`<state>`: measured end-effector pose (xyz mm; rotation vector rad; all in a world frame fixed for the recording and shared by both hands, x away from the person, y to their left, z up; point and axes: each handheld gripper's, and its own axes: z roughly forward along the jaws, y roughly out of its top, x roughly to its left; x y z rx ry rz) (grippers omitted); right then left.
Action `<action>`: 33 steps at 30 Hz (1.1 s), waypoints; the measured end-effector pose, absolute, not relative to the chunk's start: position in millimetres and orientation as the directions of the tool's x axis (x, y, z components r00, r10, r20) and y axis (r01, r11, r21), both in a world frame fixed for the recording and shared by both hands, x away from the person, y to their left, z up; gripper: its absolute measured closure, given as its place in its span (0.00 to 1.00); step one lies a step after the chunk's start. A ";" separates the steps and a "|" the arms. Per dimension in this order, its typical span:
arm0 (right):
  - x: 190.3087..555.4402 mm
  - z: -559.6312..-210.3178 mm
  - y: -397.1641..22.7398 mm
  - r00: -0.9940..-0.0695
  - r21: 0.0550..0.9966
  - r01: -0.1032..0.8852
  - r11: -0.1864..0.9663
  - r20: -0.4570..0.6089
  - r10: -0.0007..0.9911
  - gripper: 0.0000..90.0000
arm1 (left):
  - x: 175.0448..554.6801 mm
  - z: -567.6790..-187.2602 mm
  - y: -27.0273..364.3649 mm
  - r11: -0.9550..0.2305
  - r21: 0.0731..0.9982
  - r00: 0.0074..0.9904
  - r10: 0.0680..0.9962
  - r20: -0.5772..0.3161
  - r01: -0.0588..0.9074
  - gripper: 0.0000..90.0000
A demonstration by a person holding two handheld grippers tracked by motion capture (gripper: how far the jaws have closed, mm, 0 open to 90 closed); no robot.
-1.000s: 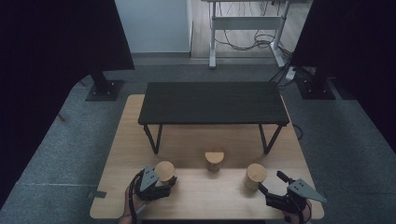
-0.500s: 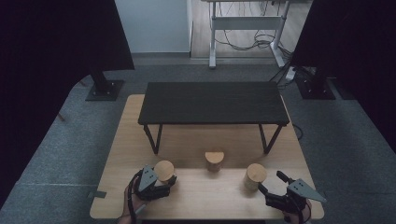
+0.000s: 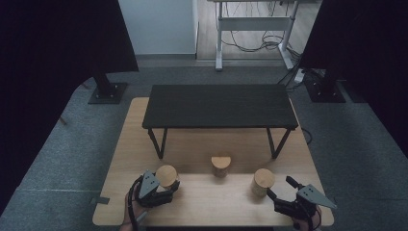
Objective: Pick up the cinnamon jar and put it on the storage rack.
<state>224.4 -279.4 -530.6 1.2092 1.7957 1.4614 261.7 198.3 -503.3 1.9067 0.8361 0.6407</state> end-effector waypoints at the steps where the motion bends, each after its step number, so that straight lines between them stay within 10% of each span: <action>1: 224.6 -530.8 -279.5 -0.461 0.950 0.312 0.016 0.137 0.877 0.10 | 261.4 -502.8 199.0 -0.333 0.898 0.632 0.771 0.084 0.287 0.28; 33: 224.6 -531.1 -280.7 -0.439 0.951 0.308 0.033 0.112 0.891 0.10 | 259.8 -483.5 205.6 -0.333 0.899 0.608 0.788 0.099 0.285 0.28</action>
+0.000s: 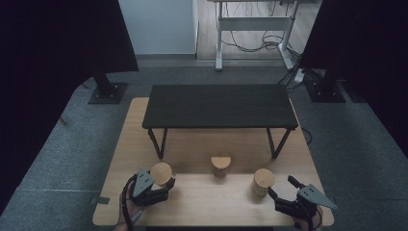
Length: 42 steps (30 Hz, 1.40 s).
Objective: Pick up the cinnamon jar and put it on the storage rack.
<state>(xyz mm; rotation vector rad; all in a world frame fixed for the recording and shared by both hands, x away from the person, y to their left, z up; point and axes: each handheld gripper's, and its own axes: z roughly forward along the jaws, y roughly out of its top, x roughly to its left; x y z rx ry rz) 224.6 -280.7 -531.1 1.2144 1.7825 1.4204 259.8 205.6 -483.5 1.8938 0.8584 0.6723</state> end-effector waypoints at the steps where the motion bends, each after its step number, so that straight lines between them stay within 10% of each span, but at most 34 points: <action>1: 224.6 -531.1 -280.5 -0.439 0.951 0.308 0.033 0.112 0.891 0.10 | 260.4 -480.6 205.2 -0.336 0.899 0.608 0.787 0.103 0.281 0.28; 42: 223.6 -530.9 -280.7 -0.439 0.951 0.306 0.041 0.103 0.893 0.10 | 267.1 -444.7 202.0 -0.365 0.899 0.601 0.784 0.156 0.242 0.28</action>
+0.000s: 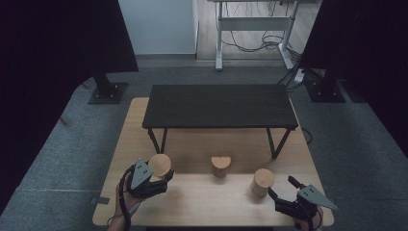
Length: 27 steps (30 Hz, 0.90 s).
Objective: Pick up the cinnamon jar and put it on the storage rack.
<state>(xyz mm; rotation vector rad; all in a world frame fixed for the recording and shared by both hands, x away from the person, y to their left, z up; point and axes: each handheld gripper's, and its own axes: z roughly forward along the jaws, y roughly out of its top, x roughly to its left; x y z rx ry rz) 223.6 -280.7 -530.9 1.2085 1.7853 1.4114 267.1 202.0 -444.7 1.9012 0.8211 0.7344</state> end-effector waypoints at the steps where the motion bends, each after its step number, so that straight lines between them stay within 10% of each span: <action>1: 223.5 -530.9 -280.6 -0.441 0.952 0.304 0.040 0.104 0.891 0.10 | 267.2 -443.9 201.8 -0.364 0.899 0.600 0.784 0.156 0.242 0.28; 27: 224.0 -531.3 -280.2 -0.443 0.952 0.305 0.041 0.103 0.891 0.10 | 274.1 -427.8 194.5 -0.379 0.898 0.603 0.778 0.178 0.225 0.28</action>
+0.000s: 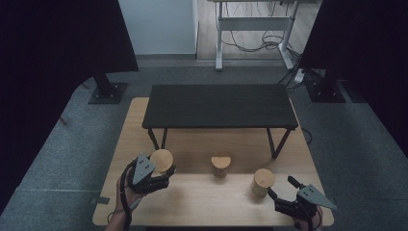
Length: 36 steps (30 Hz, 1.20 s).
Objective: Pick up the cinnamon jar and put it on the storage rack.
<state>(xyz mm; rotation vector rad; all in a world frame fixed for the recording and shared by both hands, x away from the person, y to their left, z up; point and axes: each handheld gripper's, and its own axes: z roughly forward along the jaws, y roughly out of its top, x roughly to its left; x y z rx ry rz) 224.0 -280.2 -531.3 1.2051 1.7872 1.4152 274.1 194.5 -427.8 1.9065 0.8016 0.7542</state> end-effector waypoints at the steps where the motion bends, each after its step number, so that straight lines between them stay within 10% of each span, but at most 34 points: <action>1: 224.0 -531.3 -280.2 -0.442 0.951 0.305 0.040 0.104 0.891 0.10 | 274.4 -426.5 193.9 -0.378 0.898 0.602 0.778 0.178 0.223 0.28; 36: 223.4 -530.7 -280.9 -0.436 0.953 0.300 0.038 0.101 0.894 0.10 | 288.9 -394.6 184.1 -0.390 0.904 0.598 0.772 0.215 0.178 0.28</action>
